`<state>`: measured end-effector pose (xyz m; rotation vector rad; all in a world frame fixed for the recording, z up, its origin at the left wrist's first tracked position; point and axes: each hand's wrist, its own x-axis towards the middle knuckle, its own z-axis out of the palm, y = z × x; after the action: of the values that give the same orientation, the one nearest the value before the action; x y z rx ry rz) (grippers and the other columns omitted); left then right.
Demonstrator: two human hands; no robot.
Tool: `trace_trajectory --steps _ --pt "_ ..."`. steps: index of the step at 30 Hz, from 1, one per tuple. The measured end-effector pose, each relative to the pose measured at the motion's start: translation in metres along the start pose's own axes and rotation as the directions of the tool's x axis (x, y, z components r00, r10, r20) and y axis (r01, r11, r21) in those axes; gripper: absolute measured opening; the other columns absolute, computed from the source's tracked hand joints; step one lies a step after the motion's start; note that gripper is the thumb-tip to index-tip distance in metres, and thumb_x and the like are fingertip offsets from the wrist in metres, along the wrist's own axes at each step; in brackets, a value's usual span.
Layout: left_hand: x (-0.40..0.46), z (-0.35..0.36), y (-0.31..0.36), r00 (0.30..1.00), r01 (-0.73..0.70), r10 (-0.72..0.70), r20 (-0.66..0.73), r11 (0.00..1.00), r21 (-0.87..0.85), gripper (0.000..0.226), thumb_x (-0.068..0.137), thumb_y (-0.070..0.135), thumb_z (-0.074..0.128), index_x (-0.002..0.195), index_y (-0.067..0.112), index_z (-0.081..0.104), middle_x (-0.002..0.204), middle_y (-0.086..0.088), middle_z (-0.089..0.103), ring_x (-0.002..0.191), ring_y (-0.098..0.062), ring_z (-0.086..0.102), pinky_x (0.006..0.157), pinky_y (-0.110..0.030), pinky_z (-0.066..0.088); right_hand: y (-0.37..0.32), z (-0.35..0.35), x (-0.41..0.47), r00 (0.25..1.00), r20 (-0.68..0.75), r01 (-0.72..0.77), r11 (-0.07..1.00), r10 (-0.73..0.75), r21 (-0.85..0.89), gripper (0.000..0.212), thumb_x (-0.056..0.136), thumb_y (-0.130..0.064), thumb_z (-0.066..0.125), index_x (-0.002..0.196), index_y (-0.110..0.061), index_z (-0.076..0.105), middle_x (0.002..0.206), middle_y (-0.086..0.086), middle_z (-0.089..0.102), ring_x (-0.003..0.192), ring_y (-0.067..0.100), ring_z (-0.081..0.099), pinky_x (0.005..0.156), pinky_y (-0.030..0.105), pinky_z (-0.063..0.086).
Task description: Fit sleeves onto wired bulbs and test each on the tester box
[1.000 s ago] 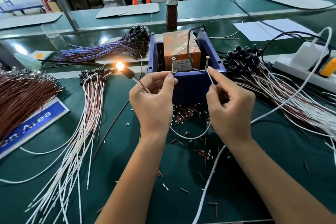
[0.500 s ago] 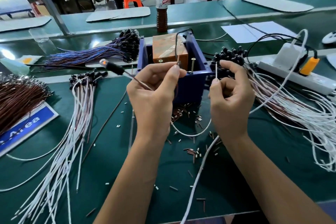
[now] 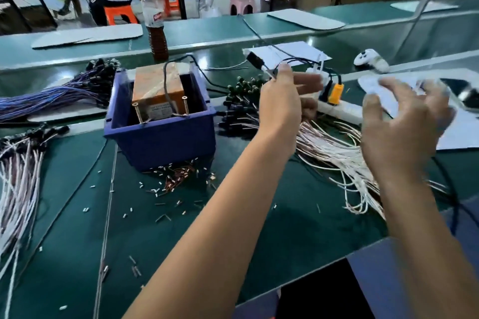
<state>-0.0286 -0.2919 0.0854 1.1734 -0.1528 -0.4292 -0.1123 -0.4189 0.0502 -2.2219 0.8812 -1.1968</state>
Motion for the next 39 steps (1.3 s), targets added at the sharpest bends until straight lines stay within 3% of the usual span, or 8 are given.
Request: trace_trajectory --steps 4,8,13,15,18,26,31,39 --pt "0.005 0.045 -0.015 0.997 -0.040 0.026 0.078 0.980 0.193 0.068 0.113 0.047 0.023 0.105 0.007 0.077 0.119 -0.016 0.068 0.104 -0.030 0.066 0.093 -0.036 0.053 -0.008 -0.018 -0.006 0.979 0.003 0.195 0.939 -0.202 -0.284 0.049 0.099 -0.047 0.056 0.146 -0.033 0.052 0.173 0.018 0.002 0.156 0.045 0.007 0.113 0.068 0.023" --pt "0.014 0.065 -0.033 0.990 -0.141 0.135 0.047 0.863 0.486 0.068 0.111 0.053 0.018 0.119 0.014 0.073 0.139 -0.018 0.060 0.137 -0.034 0.049 0.119 -0.055 0.032 0.012 -0.024 0.003 0.984 0.127 0.164 0.915 -0.126 -0.368 0.053 0.101 -0.044 0.057 0.151 -0.026 0.051 0.173 0.016 -0.012 0.158 0.045 -0.008 0.119 0.072 0.007" --pt "0.023 0.070 -0.048 0.994 -0.103 0.103 0.035 0.788 0.607 0.066 0.110 0.054 0.014 0.137 0.017 0.063 0.145 -0.014 0.055 0.139 -0.038 0.043 0.121 -0.053 0.027 0.015 -0.015 0.005 0.904 0.314 0.384 0.872 -0.290 -0.302 0.038 0.100 -0.032 0.049 0.130 -0.020 0.068 0.155 0.017 0.049 0.149 0.041 0.035 0.120 0.065 0.016" --pt "0.026 0.072 -0.047 0.999 -0.049 0.031 0.040 0.789 0.612 0.070 0.108 0.060 0.012 0.140 0.022 0.062 0.150 -0.015 0.051 0.144 -0.039 0.034 0.124 -0.052 0.019 0.009 -0.010 0.000 0.876 0.335 0.417 0.894 -0.346 -0.166 0.014 0.093 -0.016 0.055 0.096 -0.020 0.068 0.101 0.018 0.073 0.101 0.045 0.066 0.091 0.055 0.048" --pt "0.025 0.068 -0.044 0.994 -0.105 0.065 0.085 0.728 0.678 0.099 0.082 0.085 0.003 0.133 0.029 0.066 0.143 -0.017 0.051 0.141 -0.035 0.028 0.122 -0.053 0.016 0.013 -0.003 0.003 0.899 0.337 0.301 0.953 -0.279 -0.013 0.017 0.092 -0.013 0.053 0.080 -0.020 0.062 0.066 0.009 0.064 0.066 0.042 0.060 0.057 0.041 0.046" --pt "0.032 -0.002 -0.072 0.958 -0.135 0.281 0.051 0.289 0.948 0.061 0.106 0.063 0.029 0.080 0.023 0.067 0.116 -0.001 0.061 0.122 -0.031 0.037 0.103 -0.049 0.032 0.045 0.010 0.025 0.919 0.393 0.048 0.978 0.036 -0.202 0.029 0.107 -0.022 0.051 0.088 -0.007 0.068 0.074 0.015 0.064 0.072 0.037 0.056 0.063 0.039 0.040" --pt "0.028 -0.013 -0.052 0.819 -0.330 0.573 -0.019 0.497 0.802 0.048 0.110 0.035 0.044 0.083 0.010 0.074 0.076 -0.001 0.068 0.088 -0.027 0.057 0.082 -0.046 0.046 0.033 0.031 0.023 0.859 0.510 0.153 0.936 0.032 -0.317 0.028 0.106 -0.027 0.055 0.096 -0.014 0.077 0.086 0.016 0.073 0.083 0.036 0.067 0.073 0.037 0.052" --pt "0.014 -0.022 -0.024 0.757 -0.473 0.654 0.019 0.526 0.707 0.041 0.107 0.030 0.049 0.085 0.006 0.075 0.079 -0.005 0.069 0.081 -0.024 0.063 0.078 -0.046 0.049 -0.023 0.081 0.011 0.830 0.522 0.353 0.911 -0.198 -0.215 0.022 0.098 -0.031 0.065 0.090 -0.014 0.078 0.091 0.021 0.073 0.089 0.043 0.068 0.074 0.043 0.052"
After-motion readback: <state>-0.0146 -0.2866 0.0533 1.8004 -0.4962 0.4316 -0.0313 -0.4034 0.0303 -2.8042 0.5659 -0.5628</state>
